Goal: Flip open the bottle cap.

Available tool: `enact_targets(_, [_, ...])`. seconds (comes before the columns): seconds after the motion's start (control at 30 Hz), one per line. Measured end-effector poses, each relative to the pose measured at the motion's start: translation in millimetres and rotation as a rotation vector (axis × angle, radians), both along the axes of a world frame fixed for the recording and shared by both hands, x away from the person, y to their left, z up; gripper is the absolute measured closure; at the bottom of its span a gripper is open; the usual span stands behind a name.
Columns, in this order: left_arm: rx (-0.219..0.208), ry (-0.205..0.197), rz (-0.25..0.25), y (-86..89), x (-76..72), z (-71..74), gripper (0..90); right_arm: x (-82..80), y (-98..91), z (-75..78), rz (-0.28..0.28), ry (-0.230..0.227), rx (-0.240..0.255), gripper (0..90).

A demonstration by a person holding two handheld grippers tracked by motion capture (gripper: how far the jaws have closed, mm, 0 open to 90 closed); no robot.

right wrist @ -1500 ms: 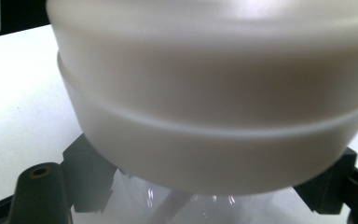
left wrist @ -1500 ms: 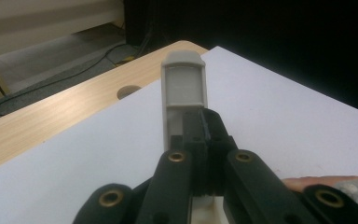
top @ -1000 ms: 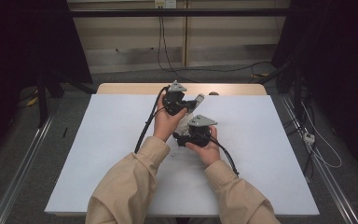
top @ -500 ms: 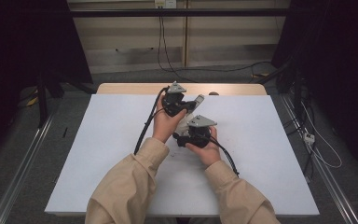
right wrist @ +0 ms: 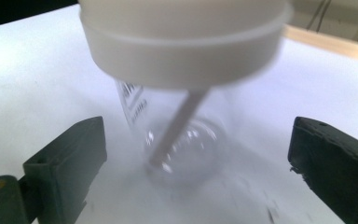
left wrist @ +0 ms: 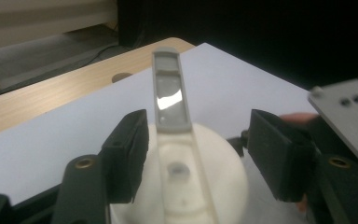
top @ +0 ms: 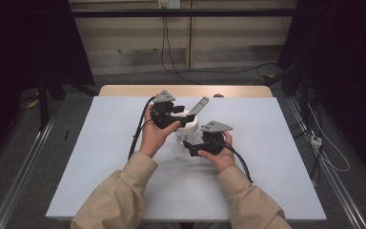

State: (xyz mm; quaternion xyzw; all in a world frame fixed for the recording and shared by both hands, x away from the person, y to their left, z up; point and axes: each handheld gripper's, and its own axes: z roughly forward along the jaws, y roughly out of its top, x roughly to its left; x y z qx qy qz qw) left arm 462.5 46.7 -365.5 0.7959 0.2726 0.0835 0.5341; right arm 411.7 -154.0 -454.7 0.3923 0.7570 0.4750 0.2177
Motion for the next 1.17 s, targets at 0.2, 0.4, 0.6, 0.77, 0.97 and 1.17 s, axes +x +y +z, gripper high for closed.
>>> enact_targets(0.2, [0.010, 0.002, -0.001, 28.0, -22.6, -7.1, 23.7, -19.0, -23.4, 10.0, -0.008, -0.009, 0.024, 4.9])
enact_targets(0.4, [0.012, 0.014, 0.000, 54.9, -37.3, -23.1, 17.9, -40.1, -41.5, 14.7, -0.003, -0.029, 0.030, 4.6])
enact_targets(0.6, [0.019, 0.037, 0.016, 83.4, -51.9, -38.2, 15.0, -59.5, -58.6, 13.4, 0.001, -0.021, 0.021, 4.7])
enact_targets(0.77, [0.031, 0.031, 0.037, 107.4, -62.5, -44.7, 11.5, -75.1, -74.6, 11.1, -0.002, -0.010, 0.027, 5.2])
enact_targets(0.97, [0.042, 0.047, 0.053, 131.5, -73.4, -54.2, 10.5, -92.3, -95.8, 12.1, -0.014, -0.022, 0.036, 5.7])
enact_targets(1.17, [0.047, 0.052, 0.080, 146.9, -80.1, -61.6, 8.8, -106.2, -115.2, 10.5, -0.022, -0.020, 0.045, 5.7])
